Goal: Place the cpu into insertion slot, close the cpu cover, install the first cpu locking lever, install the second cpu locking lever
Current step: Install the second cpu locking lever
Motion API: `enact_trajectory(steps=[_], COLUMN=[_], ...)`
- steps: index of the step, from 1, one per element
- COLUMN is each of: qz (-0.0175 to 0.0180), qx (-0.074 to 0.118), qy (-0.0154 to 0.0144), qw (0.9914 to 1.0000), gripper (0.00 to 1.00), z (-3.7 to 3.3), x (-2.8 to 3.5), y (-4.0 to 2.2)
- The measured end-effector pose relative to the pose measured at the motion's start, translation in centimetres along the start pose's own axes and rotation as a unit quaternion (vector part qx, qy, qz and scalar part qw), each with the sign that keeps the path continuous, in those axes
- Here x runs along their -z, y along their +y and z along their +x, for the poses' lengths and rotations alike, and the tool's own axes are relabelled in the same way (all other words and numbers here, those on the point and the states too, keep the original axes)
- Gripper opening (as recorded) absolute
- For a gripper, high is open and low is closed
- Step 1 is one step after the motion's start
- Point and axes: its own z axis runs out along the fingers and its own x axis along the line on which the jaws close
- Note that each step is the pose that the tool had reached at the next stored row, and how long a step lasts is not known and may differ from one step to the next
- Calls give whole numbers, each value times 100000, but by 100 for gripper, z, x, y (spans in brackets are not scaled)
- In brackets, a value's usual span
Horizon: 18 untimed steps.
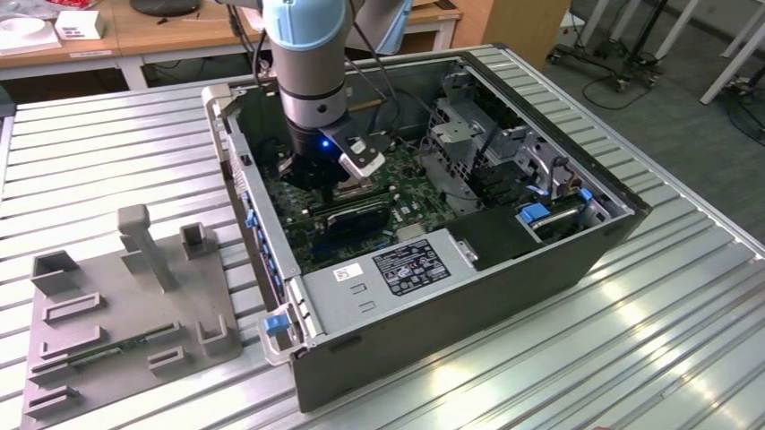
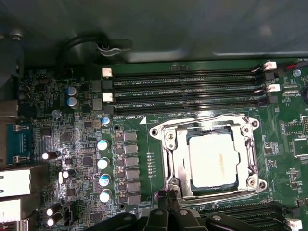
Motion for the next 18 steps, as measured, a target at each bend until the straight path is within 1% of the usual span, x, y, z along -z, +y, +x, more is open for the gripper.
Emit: enact_trajectory(steps=[18], qz=[-17], qx=[-1], qy=[-38], qw=[100000], gripper=[11], z=[13], x=[-1], y=[0])
